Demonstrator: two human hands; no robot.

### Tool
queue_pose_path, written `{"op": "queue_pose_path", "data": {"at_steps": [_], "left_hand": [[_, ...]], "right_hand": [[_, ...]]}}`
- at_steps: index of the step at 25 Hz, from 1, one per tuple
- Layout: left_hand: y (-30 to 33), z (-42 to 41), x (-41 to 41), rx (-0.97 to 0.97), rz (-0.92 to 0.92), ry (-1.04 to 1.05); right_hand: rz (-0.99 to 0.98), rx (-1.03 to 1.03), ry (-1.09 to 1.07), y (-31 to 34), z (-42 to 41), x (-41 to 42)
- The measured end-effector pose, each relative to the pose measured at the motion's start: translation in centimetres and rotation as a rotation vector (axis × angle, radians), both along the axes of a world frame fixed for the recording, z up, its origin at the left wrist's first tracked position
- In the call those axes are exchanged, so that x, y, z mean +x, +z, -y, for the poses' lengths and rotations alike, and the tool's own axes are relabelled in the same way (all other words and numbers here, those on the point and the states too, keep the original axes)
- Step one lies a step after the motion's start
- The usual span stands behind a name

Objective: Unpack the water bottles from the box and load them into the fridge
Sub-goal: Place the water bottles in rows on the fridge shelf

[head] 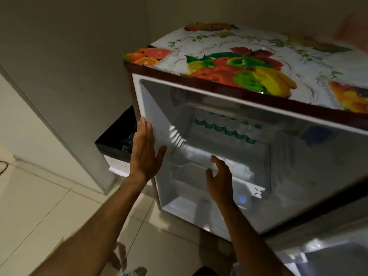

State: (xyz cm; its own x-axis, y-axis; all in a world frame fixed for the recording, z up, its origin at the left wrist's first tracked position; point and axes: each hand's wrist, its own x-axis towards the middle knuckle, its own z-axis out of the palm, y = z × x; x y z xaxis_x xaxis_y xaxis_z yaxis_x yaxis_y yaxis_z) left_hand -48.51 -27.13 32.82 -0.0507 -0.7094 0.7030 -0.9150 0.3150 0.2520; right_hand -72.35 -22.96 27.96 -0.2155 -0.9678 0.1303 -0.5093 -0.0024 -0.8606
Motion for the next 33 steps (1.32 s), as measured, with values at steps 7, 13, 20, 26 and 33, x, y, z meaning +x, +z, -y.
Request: {"op": "queue_pose_path", "data": {"at_steps": [7, 13, 20, 26, 33], "left_hand": [[-2.5, 2.5, 1.2, -0.1, 0.051, -0.015], [-3.8, 4.2, 1.1, -0.206, 0.059, -0.005], [-4.4, 6.5, 0.7, -0.352, 0.138, 0.131], [-5.0, 6.9, 1.1, -0.447, 0.264, 0.166], [-5.3, 7.3, 0.9, -0.497, 0.169, 0.096]], "right_hand": [[-0.084, -0.068, -0.019, -2.9, 5.0, 0.6], [-0.084, -0.096, 0.009, -3.3, 7.0, 1.5], [-0.387, -0.081, 0.131, -1.6, 7.8, 2.3], [-0.457, -0.047, 0.083, 0.0, 11.0, 3.4], [-0.573, -0.054, -0.059, 0.1, 18.7, 3.2]]}}
